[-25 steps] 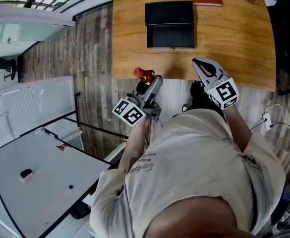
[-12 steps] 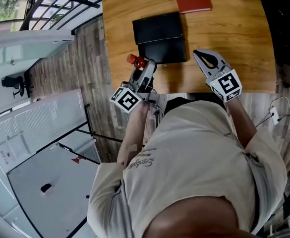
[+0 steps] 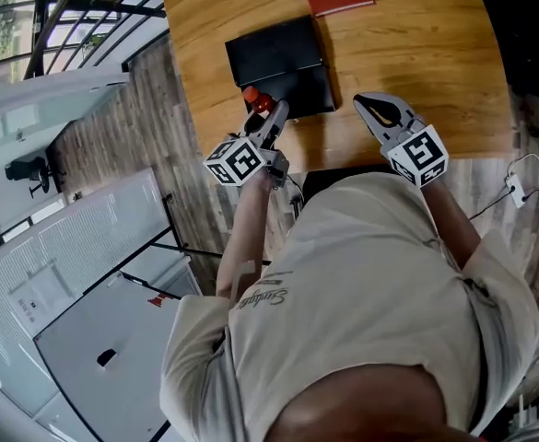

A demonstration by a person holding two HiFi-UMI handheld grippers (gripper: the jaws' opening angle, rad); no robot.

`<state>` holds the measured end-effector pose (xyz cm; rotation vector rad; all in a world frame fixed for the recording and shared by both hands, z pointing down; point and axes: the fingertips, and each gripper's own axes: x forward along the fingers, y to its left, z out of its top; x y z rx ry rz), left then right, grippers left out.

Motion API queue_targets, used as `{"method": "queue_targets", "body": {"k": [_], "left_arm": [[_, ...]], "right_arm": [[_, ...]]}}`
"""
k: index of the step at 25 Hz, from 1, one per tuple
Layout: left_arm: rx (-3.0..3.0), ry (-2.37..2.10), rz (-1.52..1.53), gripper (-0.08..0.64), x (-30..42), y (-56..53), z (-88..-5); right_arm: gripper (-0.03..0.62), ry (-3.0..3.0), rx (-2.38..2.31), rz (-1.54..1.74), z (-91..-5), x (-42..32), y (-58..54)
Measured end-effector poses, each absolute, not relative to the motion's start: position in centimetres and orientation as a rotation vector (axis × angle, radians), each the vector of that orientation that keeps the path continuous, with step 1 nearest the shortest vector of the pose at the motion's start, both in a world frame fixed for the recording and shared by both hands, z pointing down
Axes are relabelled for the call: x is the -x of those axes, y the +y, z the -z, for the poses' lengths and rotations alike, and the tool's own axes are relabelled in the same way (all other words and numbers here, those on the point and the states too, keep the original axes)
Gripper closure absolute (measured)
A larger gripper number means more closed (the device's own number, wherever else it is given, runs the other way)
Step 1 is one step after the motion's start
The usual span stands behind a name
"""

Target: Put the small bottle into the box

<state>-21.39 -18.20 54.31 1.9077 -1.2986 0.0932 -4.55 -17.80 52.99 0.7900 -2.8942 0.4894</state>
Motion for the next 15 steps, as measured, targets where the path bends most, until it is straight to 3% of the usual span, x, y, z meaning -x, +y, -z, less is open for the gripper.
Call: {"method": "queue_targets", "body": {"k": [15], "left_arm": [[-1.572, -1.193, -0.384, 0.339, 23.9, -17.4, -65.0]], "right_arm": [[0.598, -2.908, -0.706, -0.550, -53.9, 5.7, -19.0]]}}
